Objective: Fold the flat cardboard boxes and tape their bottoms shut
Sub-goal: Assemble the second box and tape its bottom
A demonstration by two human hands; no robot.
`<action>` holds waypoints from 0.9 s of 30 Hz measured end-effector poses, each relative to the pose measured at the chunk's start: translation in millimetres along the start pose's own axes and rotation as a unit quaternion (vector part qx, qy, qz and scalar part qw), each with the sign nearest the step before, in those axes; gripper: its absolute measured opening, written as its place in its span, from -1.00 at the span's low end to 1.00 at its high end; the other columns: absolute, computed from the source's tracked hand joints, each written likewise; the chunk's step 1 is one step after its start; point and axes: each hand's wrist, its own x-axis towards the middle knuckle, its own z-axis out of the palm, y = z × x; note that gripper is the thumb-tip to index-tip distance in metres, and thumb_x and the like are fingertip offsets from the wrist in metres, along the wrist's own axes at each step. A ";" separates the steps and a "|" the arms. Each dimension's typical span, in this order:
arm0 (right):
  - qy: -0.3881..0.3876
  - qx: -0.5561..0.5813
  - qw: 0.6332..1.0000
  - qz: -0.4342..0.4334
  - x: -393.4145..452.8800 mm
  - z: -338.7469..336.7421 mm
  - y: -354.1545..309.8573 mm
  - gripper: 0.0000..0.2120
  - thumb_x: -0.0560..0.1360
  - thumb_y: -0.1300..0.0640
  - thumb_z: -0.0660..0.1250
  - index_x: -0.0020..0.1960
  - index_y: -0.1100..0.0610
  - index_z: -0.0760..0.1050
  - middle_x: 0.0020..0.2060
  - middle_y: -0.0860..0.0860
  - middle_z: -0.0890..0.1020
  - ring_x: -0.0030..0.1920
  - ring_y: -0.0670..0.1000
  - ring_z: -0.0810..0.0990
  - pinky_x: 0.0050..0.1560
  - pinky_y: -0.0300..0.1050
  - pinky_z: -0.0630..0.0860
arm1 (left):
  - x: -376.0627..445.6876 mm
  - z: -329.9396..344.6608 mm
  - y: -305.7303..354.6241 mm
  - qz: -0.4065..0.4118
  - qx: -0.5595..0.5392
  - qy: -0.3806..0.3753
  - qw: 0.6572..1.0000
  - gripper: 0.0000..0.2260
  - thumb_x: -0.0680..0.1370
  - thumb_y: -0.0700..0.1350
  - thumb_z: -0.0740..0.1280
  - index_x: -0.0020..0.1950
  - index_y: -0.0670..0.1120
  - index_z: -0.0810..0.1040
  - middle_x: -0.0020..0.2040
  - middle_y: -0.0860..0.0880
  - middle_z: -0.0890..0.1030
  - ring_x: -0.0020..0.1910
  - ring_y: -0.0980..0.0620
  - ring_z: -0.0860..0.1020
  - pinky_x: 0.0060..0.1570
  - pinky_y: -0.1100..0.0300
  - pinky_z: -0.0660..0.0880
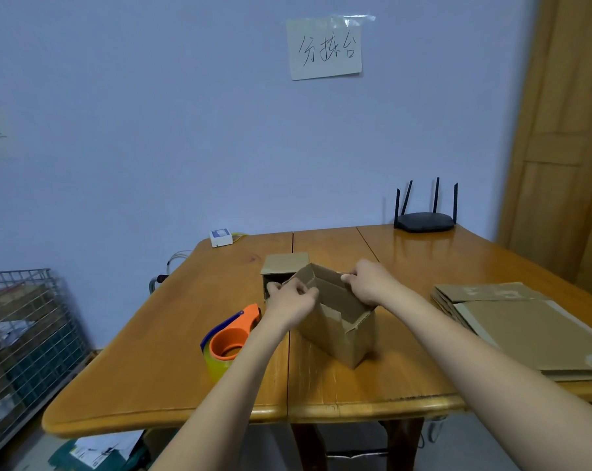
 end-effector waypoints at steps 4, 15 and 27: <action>0.023 -0.049 0.998 0.025 -5.3 5.7 3.1 -0.56 0.62 -0.22 0.19 -0.08 0.16 0.54 -0.23 0.02 0.58 -0.31 -0.03 0.54 -0.39 -0.21 0.40 | 5.2 -1.5 -0.8 0.023 0.032 -0.013 0.999 -0.63 0.58 0.12 0.24 0.31 -0.04 0.45 0.43 -0.11 0.24 0.29 -0.09 0.38 0.28 0.03 0.37; -0.061 -0.063 0.985 0.147 -15.2 -5.5 -3.9 -0.63 0.56 0.26 0.35 0.32 0.30 0.36 -0.19 0.17 0.61 -0.45 0.02 0.53 -0.49 -0.19 0.51 | 15.4 1.0 5.8 -0.035 0.077 -0.065 0.994 -0.30 0.54 0.18 0.21 0.59 -0.06 0.07 0.54 -0.12 0.06 0.45 -0.26 0.25 0.41 -0.13 0.31; 0.076 -0.083 0.988 0.103 4.0 1.2 6.5 -0.85 0.51 0.32 0.35 -0.18 0.16 0.44 -0.24 0.05 0.53 -0.25 0.01 0.54 -0.32 -0.19 0.47 | 14.7 -1.3 7.6 0.066 0.235 -0.020 0.970 -0.62 0.55 0.11 0.30 0.34 0.03 0.50 0.46 -0.15 0.19 0.43 -0.24 0.22 0.44 -0.13 0.25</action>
